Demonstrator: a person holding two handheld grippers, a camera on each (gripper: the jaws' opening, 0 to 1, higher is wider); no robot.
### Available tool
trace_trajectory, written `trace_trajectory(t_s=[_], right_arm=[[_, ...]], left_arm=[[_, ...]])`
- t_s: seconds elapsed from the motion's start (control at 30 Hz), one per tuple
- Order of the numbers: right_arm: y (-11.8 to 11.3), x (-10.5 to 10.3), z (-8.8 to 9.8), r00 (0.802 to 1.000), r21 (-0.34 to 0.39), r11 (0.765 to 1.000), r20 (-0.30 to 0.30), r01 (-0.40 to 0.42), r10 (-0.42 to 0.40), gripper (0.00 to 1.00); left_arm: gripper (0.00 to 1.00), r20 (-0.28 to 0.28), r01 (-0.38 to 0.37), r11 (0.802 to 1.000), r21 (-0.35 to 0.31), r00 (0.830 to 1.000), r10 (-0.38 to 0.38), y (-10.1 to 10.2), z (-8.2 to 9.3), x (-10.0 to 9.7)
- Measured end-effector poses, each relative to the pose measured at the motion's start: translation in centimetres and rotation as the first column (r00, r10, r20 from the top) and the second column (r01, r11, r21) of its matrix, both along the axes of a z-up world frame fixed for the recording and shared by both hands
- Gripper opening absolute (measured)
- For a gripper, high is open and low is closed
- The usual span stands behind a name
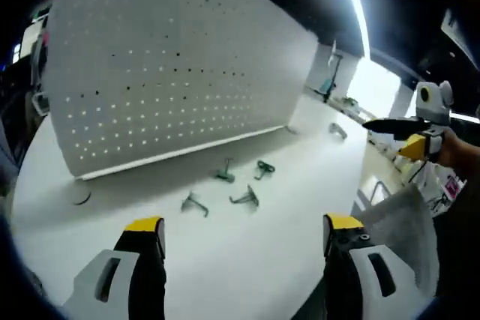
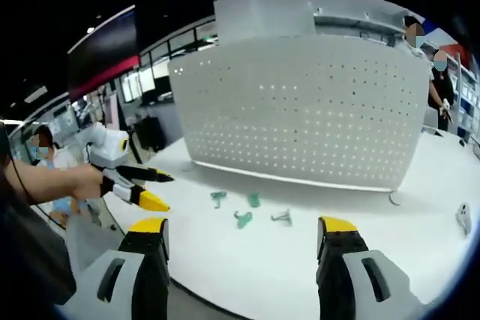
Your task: Insert the hook assembly into the mounting plate slot until the hook locks in place.
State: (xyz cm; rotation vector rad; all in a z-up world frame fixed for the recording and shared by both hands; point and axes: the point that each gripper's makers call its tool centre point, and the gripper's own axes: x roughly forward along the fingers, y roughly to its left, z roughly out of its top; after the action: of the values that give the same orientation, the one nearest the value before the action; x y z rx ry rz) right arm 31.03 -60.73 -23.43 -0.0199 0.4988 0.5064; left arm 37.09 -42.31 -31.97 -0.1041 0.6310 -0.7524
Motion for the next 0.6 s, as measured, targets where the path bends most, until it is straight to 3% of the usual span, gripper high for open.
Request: trace_trajectory(t_s=[0.2,0.47,0.6], right_arm=[[-0.1,-0.3,-0.8,1.000,-0.001,1.000,-0.020,0.002,-0.002,0.81],[-1.0,-0.4,-1.8,0.999,-0.013,1.000,-0.039,0.021,-0.022,0.81],[-1.5,-0.6,-2.4,0.998,-0.007,0.999,-0.054,0.039,-0.039,0.80]], left_arm=[[0.76,0.000,0.002,0.999,0.045,1.000,-0.002,-0.3,-1.9,2.1],[0.62,-0.023,-0.046,0.998,0.048,0.999,0.047,0.1,-4.5,4.3],[0.53,-0.059,-0.073,0.997,0.015,0.996,0.074,0.6,-5.7,5.2]])
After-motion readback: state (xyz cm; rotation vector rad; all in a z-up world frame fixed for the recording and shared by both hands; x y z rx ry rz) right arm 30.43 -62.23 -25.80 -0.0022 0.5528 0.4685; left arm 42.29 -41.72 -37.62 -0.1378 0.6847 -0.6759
